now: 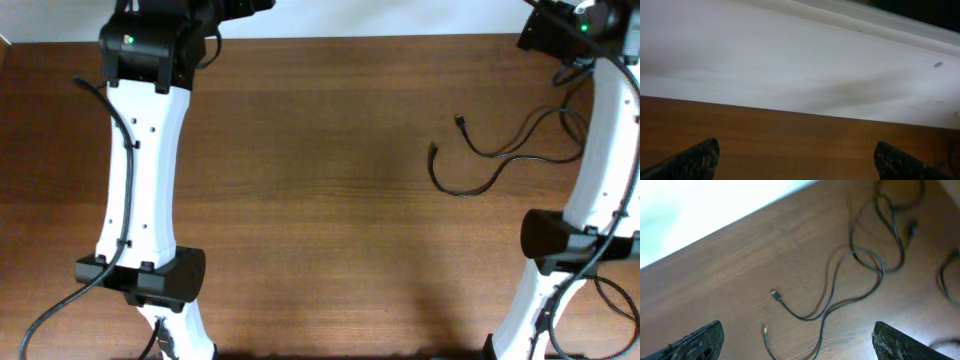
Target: Untangle cables
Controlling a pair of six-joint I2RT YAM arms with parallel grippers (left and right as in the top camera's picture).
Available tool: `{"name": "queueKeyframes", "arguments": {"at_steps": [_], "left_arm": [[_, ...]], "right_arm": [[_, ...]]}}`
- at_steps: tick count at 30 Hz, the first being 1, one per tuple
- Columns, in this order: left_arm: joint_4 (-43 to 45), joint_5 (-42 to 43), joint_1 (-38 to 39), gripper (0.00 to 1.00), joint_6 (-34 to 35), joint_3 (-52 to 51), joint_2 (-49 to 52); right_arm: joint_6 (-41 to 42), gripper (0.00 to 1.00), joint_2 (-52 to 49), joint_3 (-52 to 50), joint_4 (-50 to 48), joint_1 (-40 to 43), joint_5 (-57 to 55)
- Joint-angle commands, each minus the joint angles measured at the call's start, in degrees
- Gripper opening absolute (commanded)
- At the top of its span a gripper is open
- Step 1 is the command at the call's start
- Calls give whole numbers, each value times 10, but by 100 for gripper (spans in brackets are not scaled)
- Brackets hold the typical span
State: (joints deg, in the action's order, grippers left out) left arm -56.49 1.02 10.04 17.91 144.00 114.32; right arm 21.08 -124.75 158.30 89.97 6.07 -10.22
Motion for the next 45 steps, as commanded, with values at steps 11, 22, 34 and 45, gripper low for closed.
{"name": "queueKeyframes", "arguments": {"at_steps": [11, 22, 34, 45], "left_arm": [[4, -30, -12, 99, -16, 5, -19], [2, -38, -12, 99, -17, 5, -19], [2, -34, -3, 99, -17, 5, -19], [-22, -34, 1, 99, -18, 5, -27]], "right_arm": [[649, 95, -53, -322, -60, 14, -4], [698, 95, -63, -363, -54, 22, -61], [657, 95, -162, -363, -100, 42, -75], [597, 4, -204, -367, -103, 42, -89]]}}
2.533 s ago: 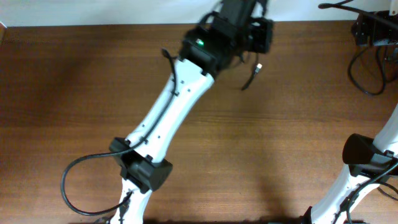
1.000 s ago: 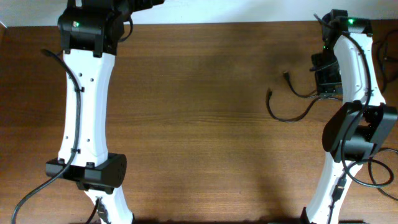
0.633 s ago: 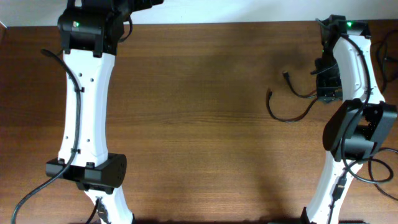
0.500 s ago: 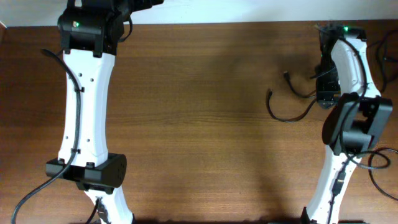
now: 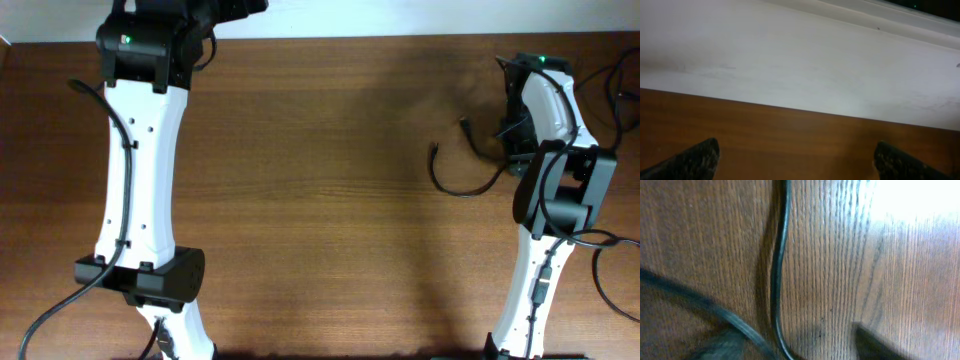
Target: Untangle cables
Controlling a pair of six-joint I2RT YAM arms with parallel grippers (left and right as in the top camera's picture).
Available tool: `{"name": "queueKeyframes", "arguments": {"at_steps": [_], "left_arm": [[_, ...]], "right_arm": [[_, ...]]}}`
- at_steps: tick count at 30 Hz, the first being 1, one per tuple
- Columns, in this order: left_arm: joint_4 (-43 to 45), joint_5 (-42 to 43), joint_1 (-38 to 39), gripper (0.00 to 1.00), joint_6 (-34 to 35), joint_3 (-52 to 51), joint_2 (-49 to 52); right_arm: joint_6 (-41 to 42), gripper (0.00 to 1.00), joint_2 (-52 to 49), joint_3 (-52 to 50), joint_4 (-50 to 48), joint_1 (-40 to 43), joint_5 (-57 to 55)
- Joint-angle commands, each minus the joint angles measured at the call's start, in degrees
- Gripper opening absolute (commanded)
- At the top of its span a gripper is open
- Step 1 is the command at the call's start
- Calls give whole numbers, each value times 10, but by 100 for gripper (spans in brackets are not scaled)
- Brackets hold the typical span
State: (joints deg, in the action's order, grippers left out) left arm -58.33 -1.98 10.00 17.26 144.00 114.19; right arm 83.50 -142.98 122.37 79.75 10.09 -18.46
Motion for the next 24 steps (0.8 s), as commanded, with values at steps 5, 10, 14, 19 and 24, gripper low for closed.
{"name": "queueKeyframes", "arguments": {"at_steps": [5, 10, 14, 19, 24], "left_arm": [[-9, -4, 1, 99, -11, 5, -26], [-9, -4, 1, 99, -11, 5, -26], [-11, -4, 1, 99, -11, 5, -26], [-29, -9, 1, 99, -12, 5, -26], [-44, -11, 1, 99, -37, 5, -26]], "right_arm": [[-42, 4, -21, -6, 17, 1, -7], [-42, 4, 32, 55, 92, 1, -67], [-65, 4, 82, 175, 158, 1, -72], [-115, 4, 92, 293, 176, 38, -74], [-158, 4, 92, 290, 176, 137, -47]]}}
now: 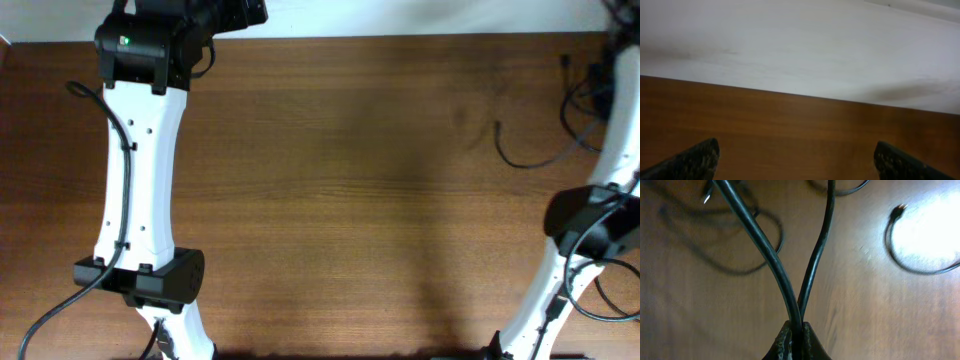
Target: Untangle cables
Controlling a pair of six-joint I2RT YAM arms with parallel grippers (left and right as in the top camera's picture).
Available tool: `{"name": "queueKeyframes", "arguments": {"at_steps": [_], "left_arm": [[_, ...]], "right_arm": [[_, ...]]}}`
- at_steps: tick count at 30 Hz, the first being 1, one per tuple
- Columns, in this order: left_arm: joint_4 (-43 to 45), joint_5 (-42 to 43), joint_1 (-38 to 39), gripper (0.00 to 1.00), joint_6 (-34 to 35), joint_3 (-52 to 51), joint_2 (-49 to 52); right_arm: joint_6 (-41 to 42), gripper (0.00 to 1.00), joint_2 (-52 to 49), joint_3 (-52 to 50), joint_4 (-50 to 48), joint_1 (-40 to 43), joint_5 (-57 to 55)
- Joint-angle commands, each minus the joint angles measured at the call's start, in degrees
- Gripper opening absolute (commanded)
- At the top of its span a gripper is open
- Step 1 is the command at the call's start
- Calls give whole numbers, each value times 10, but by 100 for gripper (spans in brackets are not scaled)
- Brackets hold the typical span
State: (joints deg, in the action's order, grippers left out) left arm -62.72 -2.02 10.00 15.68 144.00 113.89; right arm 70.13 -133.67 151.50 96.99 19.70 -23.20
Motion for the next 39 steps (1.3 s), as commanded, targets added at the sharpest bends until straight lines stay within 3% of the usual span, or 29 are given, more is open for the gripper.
{"name": "queueKeyframes", "arguments": {"at_steps": [1, 10, 18, 19, 20, 21, 24, 26, 28, 30, 33, 35, 36, 37, 39], "left_arm": [[0, -10, 1, 99, -21, 5, -23], [0, -10, 1, 99, -21, 5, -23], [0, -8, 1, 99, -21, 5, -23], [0, -8, 1, 99, -21, 5, -23], [0, -8, 1, 99, -21, 5, -23], [-2, -8, 1, 99, -21, 5, -23], [-12, -8, 1, 99, -21, 5, -23], [-12, -9, 1, 99, -21, 5, -23], [-12, -8, 1, 99, -21, 5, -23], [-12, -8, 1, 99, -21, 5, -23], [-12, -9, 1, 99, -21, 5, -23], [-12, -9, 1, 99, -21, 5, -23], [-12, -8, 1, 99, -21, 5, -23], [-9, -8, 1, 99, -21, 5, -23], [-6, -8, 1, 99, -21, 5, -23]], "right_arm": [[-24, 4, -1, -1, 3, 55, 0], [-85, 4, -4, -1, -58, 155, -19], [-114, 4, -24, -2, -82, 190, -26], [-114, 6, -24, -2, -80, 190, -25], [-114, 56, -24, -2, -79, 190, -21], [-114, 70, -24, -2, -80, 189, -19], [-120, 71, -24, -2, -79, 189, -19], [-131, 67, -24, -2, -79, 189, -19], [-175, 55, -23, 6, -79, 185, 2], [-189, 54, -15, 18, -79, 175, 17], [-211, 54, 11, 75, -82, 137, 17], [-286, 54, 34, 154, -86, 96, 18], [-339, 58, 45, 199, -89, 74, 29], [-447, 65, 60, 250, -105, 49, 77], [-567, 85, 94, 283, -145, 22, 178]]}}
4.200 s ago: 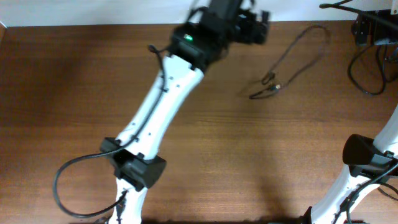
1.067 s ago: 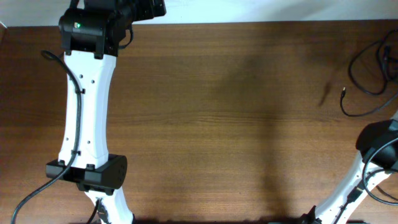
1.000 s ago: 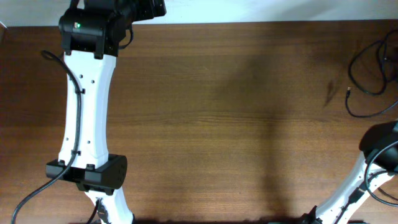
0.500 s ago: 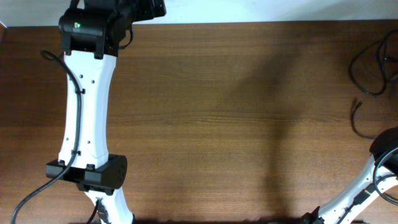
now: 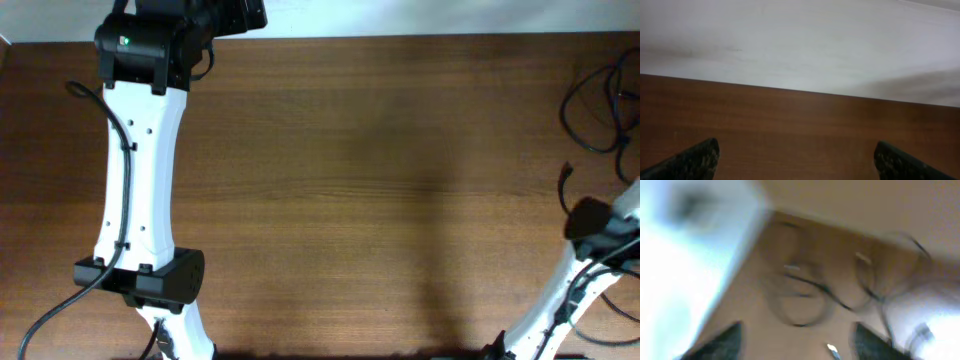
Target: Untangle cables
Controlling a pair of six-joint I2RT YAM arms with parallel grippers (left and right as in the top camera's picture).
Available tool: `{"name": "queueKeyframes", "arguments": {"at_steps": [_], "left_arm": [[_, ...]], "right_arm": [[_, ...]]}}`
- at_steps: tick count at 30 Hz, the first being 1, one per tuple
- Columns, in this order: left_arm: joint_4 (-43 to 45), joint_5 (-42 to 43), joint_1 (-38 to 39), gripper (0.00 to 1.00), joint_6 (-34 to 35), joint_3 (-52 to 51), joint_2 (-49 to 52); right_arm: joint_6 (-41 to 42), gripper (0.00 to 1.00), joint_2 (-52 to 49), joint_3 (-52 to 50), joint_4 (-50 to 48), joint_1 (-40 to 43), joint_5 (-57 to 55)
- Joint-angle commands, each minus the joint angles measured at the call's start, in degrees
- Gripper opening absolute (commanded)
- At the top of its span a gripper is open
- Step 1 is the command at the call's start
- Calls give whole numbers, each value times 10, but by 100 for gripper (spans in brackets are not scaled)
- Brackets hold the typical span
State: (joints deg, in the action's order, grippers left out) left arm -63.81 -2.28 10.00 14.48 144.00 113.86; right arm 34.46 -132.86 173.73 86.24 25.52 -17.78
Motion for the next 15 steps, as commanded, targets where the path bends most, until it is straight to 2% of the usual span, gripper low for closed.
{"name": "queueKeyframes", "arguments": {"at_steps": [1, 3, 6, 7, 8, 10, 11, 13, 15], "left_arm": [[4, -6, 1, 99, -9, 5, -23], [2, -6, 1, 99, -9, 5, -23], [3, -6, 1, 99, -9, 5, -23], [4, -6, 1, 99, -9, 5, -23], [5, -6, 1, 99, -9, 5, -23], [5, -6, 1, 99, -9, 5, -23], [5, -6, 1, 99, -9, 5, -23], [5, -6, 1, 99, -9, 5, -23], [6, -6, 1, 99, -9, 5, -23]], "right_arm": [[-237, 89, 103, 61, -70, -44, 172], [-255, 93, 137, 61, -155, -49, 262], [-255, 94, 159, 61, -381, -49, 389], [-254, 94, 158, 61, -423, -49, 421], [-254, 94, 155, 59, -443, -52, 454], [-254, 94, 163, 27, -416, -58, 480], [-254, 94, 179, -13, -399, -53, 480], [-258, 94, 246, -171, -382, -36, 480], [-283, 93, 334, -374, -386, -11, 480]]}}
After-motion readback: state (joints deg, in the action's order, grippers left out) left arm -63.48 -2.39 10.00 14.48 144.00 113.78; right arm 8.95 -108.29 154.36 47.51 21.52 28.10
